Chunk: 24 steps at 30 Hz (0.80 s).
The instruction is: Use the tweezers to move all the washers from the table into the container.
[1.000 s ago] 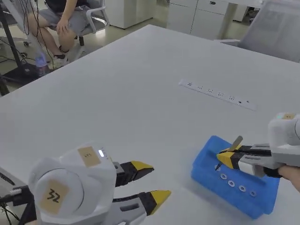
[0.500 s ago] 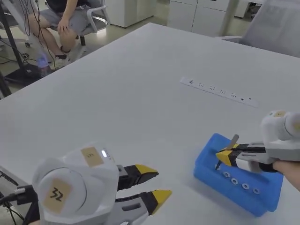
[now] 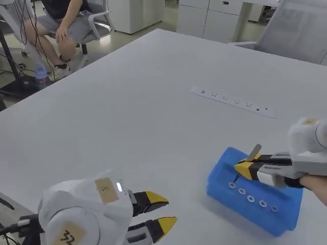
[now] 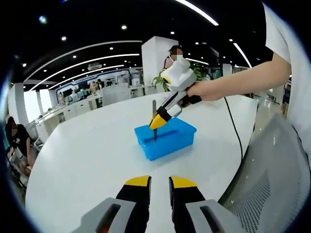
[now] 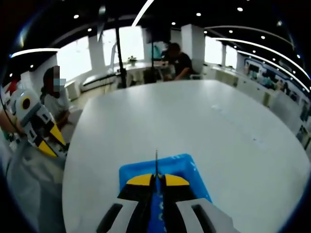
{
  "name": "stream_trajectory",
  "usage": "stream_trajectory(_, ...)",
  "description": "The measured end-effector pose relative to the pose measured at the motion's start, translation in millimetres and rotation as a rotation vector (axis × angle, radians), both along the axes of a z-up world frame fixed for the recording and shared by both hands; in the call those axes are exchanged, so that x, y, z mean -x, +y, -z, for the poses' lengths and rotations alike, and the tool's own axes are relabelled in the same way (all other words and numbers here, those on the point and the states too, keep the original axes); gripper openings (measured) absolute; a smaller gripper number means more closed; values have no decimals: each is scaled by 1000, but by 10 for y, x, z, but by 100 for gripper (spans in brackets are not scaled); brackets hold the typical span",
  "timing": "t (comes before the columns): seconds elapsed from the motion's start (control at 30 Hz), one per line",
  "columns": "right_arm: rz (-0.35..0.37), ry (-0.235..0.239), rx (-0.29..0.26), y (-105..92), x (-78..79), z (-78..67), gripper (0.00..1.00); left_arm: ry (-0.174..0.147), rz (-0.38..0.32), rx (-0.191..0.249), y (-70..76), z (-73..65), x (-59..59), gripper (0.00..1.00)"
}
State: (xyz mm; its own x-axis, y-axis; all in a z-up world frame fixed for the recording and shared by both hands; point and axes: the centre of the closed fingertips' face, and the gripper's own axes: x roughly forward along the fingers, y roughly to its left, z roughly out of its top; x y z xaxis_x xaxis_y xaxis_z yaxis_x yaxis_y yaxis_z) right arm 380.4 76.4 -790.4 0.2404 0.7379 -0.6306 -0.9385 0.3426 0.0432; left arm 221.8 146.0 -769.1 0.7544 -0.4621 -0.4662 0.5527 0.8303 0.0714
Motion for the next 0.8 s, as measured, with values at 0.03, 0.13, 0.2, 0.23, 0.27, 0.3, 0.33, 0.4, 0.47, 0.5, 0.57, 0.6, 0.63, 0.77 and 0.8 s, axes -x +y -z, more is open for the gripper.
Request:
stream_trajectory(0.03, 3, -3, -3, -10, 3, -24, 4, 0, 0, 4, 7, -1, 0, 12)
stream_trajectory(0.13, 9, -10, -25, -50, 54, -140, 4, 2, -2, 10, 22, -1, 1, 10)
stream_trajectory(0.2, 9, -13, -42, -67, 104, -223, 4, 1, 3, 9, 21, -3, 8, 8)
stream_trajectory(0.23, 9, -17, -52, -71, 122, -260, 4, -1, 11, 7, 14, -5, 13, 7)
stream_trajectory(0.27, 9, -18, -60, -79, 146, -295, 4, 0, 16, 5, 10, -3, 17, 6)
stream_trajectory(0.3, 8, -16, -67, -86, 171, -327, 4, 3, 22, 7, 1, -3, 19, 6)
stream_trajectory(0.33, 7, -14, -78, -98, 210, -369, 4, 6, 32, 10, -13, -4, 26, 5)
stream_trajectory(0.4, 3, -15, -85, -130, 277, -416, 4, 9, 61, 21, -56, -21, 46, 2)
stream_trajectory(0.47, -4, -14, -85, -163, 348, -436, 4, 15, 91, 21, -92, -33, 70, 0)
stream_trajectory(0.5, -10, -14, -80, -201, 389, -437, 4, 18, 95, 23, -102, -37, 74, 0)
stream_trajectory(0.57, -23, -9, -66, -262, 479, -422, 4, 20, 116, 29, -136, -64, 71, 0)
stream_trajectory(0.6, -27, -10, -60, -290, 511, -412, 4, 19, 125, 34, -150, -85, 65, 0)
stream_trajectory(0.63, -29, -7, -54, -332, 554, -395, 4, 20, 130, 40, -158, -101, 62, 0)
stream_trajectory(0.77, -41, 9, -31, -432, 742, -313, 4, 31, 147, 111, -228, -215, 42, 0)
stream_trajectory(0.8, -45, 15, -24, -454, 781, -284, 4, 29, 165, 142, -276, -267, 36, 0)
